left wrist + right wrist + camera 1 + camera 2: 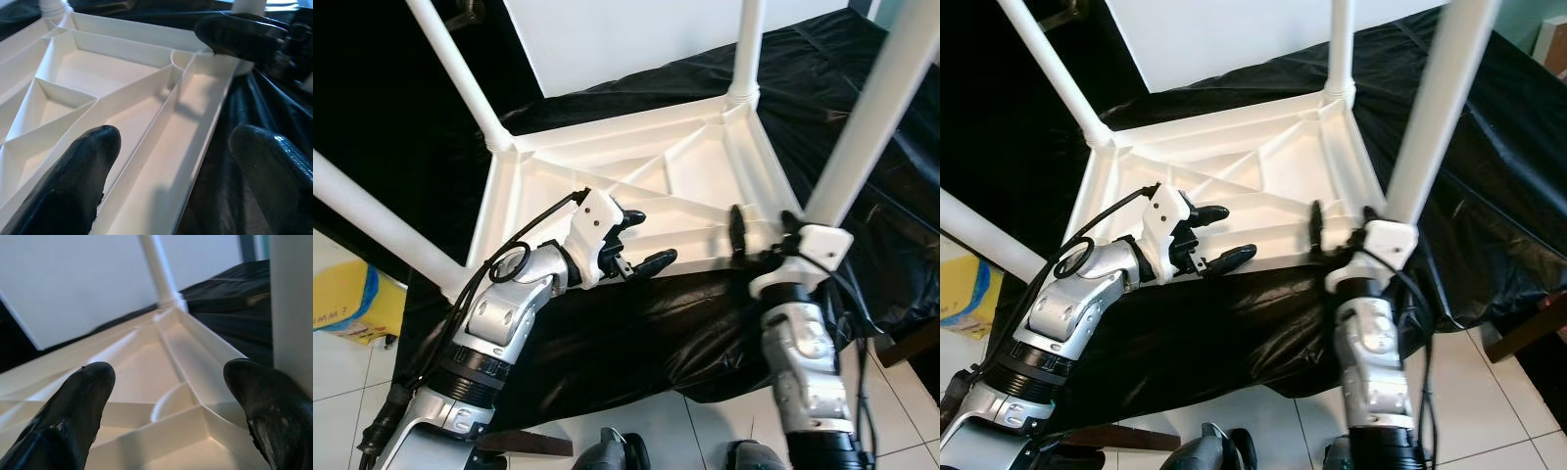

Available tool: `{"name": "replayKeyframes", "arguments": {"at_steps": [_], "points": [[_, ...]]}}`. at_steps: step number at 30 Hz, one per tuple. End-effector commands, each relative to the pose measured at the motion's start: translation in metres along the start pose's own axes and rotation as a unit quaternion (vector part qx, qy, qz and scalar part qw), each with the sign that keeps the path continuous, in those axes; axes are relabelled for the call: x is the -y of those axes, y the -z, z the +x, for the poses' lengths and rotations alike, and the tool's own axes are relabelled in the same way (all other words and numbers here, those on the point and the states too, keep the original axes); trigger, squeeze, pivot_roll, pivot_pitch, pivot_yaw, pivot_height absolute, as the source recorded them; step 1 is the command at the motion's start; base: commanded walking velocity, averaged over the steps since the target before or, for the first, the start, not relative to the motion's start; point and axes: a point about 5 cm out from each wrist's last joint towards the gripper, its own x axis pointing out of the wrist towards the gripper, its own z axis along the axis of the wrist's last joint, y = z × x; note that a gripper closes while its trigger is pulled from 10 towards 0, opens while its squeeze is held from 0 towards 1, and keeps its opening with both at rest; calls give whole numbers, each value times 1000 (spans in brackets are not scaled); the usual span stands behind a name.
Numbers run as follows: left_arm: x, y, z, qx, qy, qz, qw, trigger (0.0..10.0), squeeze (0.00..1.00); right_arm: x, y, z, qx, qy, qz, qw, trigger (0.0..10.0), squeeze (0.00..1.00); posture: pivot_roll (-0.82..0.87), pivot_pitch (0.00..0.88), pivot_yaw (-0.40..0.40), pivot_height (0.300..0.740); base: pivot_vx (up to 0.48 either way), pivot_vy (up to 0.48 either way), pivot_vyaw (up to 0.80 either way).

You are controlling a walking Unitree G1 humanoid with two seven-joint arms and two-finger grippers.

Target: Building children table

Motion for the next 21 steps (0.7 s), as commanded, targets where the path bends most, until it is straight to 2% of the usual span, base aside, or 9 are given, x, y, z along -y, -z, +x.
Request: {"name": "replayKeyframes", "arguments": {"at_steps": [1, 2, 8, 14, 18, 19, 20, 21], "points": [[7, 2, 3, -2, 22, -4, 1000, 10000, 0, 30, 6, -4, -14, 67, -10, 998, 10000, 0, -150, 154, 207, 740, 0, 0, 0], [10, 2, 5, 0, 28, -5, 1000, 10000, 0, 37, 5, -4, -12, 75, -17, 997, 10000, 0, -150, 154, 207, 740, 0, 0, 0], [19, 1, 9, 6, 45, -7, 999, 10000, 0, 53, 0, -1, -4, 89, -38, 995, 10000, 0, -147, 160, 207, 740, 0, 0, 0], [22, 2, 10, 8, 46, -14, 999, 10000, 0, 58, -3, -1, 1, 93, -48, 995, 10000, 0, -136, 163, 204, 740, 0, 0, 0], [26, 2, 9, 7, 49, -23, 999, 10000, 0, 51, -2, -2, 1, 73, -46, 996, 10000, 0, -131, 163, 203, 740, 0, 0, 0], [29, 3, 8, 7, 51, -29, 998, 10000, 0, 38, 1, -4, -6, 36, -42, 998, 10000, 0, -126, 164, 203, 740, 0, 0, 0], [29, 3, 8, 7, 51, -29, 998, 10000, 0, 38, 1, -4, -6, 36, -42, 998, 10000, 0, -126, 164, 203, 740, 0, 0, 0], [34, 4, 5, 6, 56, -40, 998, 10000, 0, 25, 5, -7, -16, -3, -38, 999, 10000, 0, -113, 164, 197, 740, 0, 0, 0]]}}
